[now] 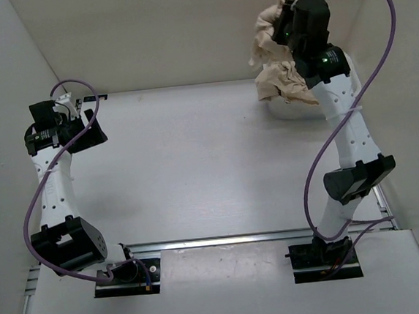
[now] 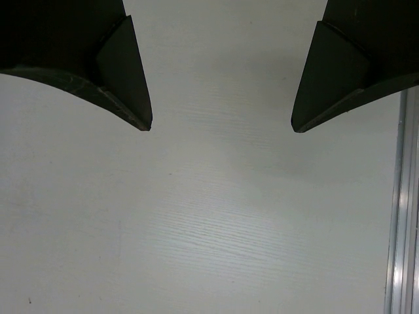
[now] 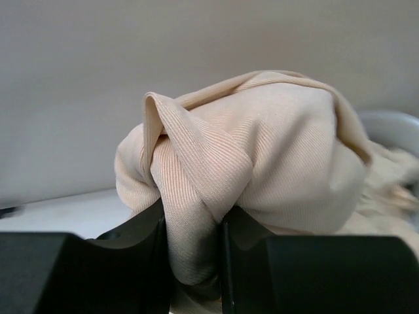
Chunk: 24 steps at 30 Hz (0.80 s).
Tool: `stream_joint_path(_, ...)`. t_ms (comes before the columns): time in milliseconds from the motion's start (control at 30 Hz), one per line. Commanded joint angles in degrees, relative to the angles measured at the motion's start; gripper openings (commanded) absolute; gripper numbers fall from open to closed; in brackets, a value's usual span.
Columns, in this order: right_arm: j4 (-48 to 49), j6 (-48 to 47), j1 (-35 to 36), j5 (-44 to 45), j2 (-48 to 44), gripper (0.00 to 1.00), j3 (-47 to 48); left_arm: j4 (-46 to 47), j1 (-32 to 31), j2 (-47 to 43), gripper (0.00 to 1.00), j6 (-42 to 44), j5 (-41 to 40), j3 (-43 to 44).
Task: Fold and stack the trousers
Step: Grab the trousers from the pile
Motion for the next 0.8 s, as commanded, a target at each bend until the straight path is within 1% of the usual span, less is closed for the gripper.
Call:
stream_joint_path(0,10.36,4.27,6.48,-13.13,0.46,0.0,6.47,2.75,0.35,-0.95,1.0,-0.01,-0.36,0.38)
stream_joint_path(33,12.38,8.33,7.27,-17.62,0.47,0.0,7.35,2.75,0.35,-0.95,1.0,-0.01,-0.98,0.38)
stream_joint_path(67,18.14,12.98,7.8,-24.62,1.42,0.0,7.36,3.27,0.35,-0.95,1.0,-0.01,-1.69,0.38)
stream_joint_path(100,21.07,22.68,7.81,-27.04,2.65,0.0,6.49,3.28,0.35,-0.95,1.0,-0.01,-2.56,-0.14)
stream_joint_path(167,25.38,31.88,8.34,-28.21,3.71,0.0,4.21,3.81,0.35,-0.95,1.0,-0.01,-4.94,0.37)
stream_joint_path(200,26.62,36.88,8.34,-30.99,4.33,0.0,0.11,3.81,0.35,-0.26,1.0,-0.01,-5.47,0.38)
stream_joint_path(267,24.72,40.43,8.34,-31.55,4.33,0.0,-4.48,4.33,0.35,0.54,1.0,-0.01,-5.99,1.69)
stream_joint_path(300,23.48,41.75,8.34,-32.59,4.33,0.0,-10.33,4.33,0.35,1.41,1.0,-0.01,-6.0,2.57)
stream_joint_path(333,21.47,42.38,8.34,-33.47,3.64,0.03,-13.09,4.33,0.35,2.46,1.0,-0.01,-6.0,3.71)
stream_joint_path(367,15.27,41.86,8.34,-34.35,3.63,0.03,-15.2,4.33,0.35,3.08,1.0,-0.01,-6.0,4.33)
stream_joint_path(400,11.9,40.72,8.34,-38.54,3.63,0.06,-18.27,4.33,0.35,3.61,1.0,-0.01,-6.0,4.94)
stream_joint_path(433,9.0,35.84,8.34,-42.06,5.11,0.19,-19.78,4.33,0.35,4.14,1.0,-0.01,-6.0,5.73)
stream_joint_path(467,0.7,32.14,8.34,-46.1,6.26,0.28,-21.01,4.33,0.35,4.75,1.0,-0.01,-6.0,5.74)
stream_joint_path(500,-6.43,23.75,8.34,-50.23,7.57,0.64,-21.02,4.33,0.35,4.76,1.0,-0.01,-6.0,6.26)
stream_joint_path(533,-13.11,18.35,7.81,-50.96,10.2,0.76,-21.98,4.33,-0.35,5.28,1.0,-0.01,-6.52,6.27)
stream_joint_path(567,-25.27,13.25,7.81,-49.06,11.0,0.82,-23.04,4.33,-1.05,5.29,1.0,-0.01,-6.53,6.27)
stream_joint_path(600,-29.83,9.2,7.29,-45.12,11.53,0.85,-27.22,4.33,-1.06,5.29,1.0,-0.01,-6.53,6.27)
stream_joint_path(633,-32.58,2.81,7.28,-42.04,11.54,0.86,-29.79,4.33,-1.06,5.9,1.0,-0.01,-6.53,6.27)
stream_joint_path(667,-34.0,0.92,6.76,-37.92,10.24,0.86,-32.25,4.33,-1.58,5.9,1.0,-0.01,-7.22,5.66)
stream_joint_path(700,-34.01,-0.23,6.75,-35.79,9.09,0.86,-34.02,4.33,-1.59,5.9,1.0,-0.01,-7.23,5.65)
stream_joint_path(767,-34.01,-2.7,7.54,-32.27,6.1,0.88,-33.78,4.33,-2.11,6.52,1.0,-0.01,-8.89,4.16)
